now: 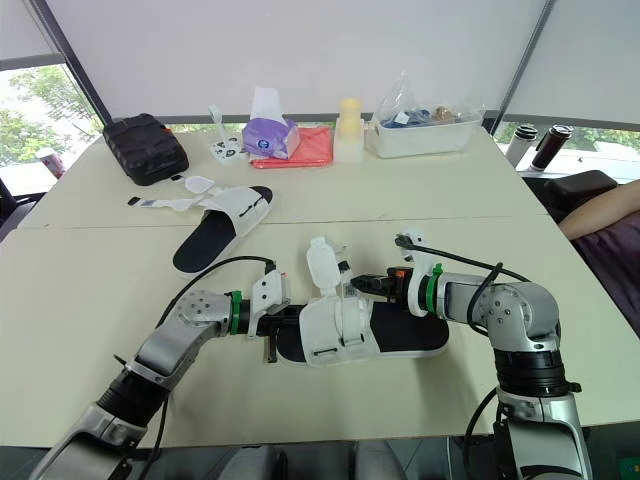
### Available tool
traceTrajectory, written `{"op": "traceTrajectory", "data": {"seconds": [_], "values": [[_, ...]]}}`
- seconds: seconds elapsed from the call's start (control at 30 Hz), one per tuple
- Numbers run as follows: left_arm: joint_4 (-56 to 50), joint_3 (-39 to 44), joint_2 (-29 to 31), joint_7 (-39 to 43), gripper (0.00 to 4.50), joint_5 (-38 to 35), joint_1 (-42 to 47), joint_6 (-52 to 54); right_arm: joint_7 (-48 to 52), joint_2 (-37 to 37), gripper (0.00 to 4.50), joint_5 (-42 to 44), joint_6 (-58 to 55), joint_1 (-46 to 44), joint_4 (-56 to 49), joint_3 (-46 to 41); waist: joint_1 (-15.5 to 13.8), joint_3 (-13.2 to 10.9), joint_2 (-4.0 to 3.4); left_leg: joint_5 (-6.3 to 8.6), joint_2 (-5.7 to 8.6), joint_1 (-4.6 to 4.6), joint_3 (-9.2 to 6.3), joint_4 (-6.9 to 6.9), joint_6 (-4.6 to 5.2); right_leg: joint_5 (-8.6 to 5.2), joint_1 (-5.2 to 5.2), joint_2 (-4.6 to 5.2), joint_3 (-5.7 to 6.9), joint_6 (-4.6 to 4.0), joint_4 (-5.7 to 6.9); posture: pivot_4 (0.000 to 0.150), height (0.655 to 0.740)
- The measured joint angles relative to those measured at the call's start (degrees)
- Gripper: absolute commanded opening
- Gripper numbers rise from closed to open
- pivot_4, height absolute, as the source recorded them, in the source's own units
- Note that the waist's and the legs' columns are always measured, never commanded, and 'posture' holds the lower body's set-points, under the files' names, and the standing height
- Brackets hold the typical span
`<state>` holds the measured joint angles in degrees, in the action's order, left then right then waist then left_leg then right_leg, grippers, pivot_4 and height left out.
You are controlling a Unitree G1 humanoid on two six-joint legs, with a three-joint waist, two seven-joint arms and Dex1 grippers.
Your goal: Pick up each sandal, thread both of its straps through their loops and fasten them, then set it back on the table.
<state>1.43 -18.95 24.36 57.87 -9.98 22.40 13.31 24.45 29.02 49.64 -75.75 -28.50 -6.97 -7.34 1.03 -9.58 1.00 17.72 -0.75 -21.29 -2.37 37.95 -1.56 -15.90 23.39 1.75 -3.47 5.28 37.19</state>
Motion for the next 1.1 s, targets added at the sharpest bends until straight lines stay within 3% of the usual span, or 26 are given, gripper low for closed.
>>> {"op": "traceTrajectory", "data": {"seconds": [0.27,0.37,0.57,0.8,1.1], "values": [[-0.25,-0.11,-0.05,-0.50,0.00,-0.01,-0.17,0.08,-0.93,0.48,0.01,-1.30,-1.96,0.29,-0.51,1.22,-0.05,0.03,-0.04,0.00,0.00,0.00,0.00,0.03,0.00,0.00,-0.01,-0.01,0.00,0.00,0.00,0.150,0.7400],[-0.21,-0.16,-0.12,-0.51,0.00,-0.01,-0.13,0.08,-1.17,1.37,0.97,-2.84,-1.37,0.39,-0.84,2.26,-0.06,0.03,-0.05,0.00,0.00,-0.01,0.00,0.03,0.00,0.00,-0.01,-0.01,0.00,0.00,-0.01,0.150,0.7400],[0.26,-0.30,-0.08,-0.30,0.00,-0.01,0.35,-0.17,-1.36,1.96,4.02,-5.21,0.20,-0.06,1.24,-0.67,-0.15,0.02,-0.07,0.00,0.01,-0.07,0.00,0.03,0.00,0.01,0.05,-0.02,0.00,0.01,0.00,0.150,0.7400],[5.61,-0.29,-1.41,-1.06,0.00,0.94,3.33,-4.29,5.12,7.09,4.02,-5.67,5.52,-5.81,7.11,-5.49,-0.24,0.01,-0.07,0.00,0.09,-0.07,0.25,0.04,0.00,0.02,0.04,-0.01,0.01,0.04,-0.03,0.150,0.7400],[1.63,0.80,1.01,-0.03,0.00,-0.55,1.77,-0.84,7.11,1.08,4.02,-2.40,-1.17,-13.21,15.89,-6.35,0.14,-0.01,-0.12,0.05,-0.08,-0.14,0.25,0.01,0.09,0.04,0.21,-0.04,-0.07,0.01,0.05,0.150,0.7400]]}}
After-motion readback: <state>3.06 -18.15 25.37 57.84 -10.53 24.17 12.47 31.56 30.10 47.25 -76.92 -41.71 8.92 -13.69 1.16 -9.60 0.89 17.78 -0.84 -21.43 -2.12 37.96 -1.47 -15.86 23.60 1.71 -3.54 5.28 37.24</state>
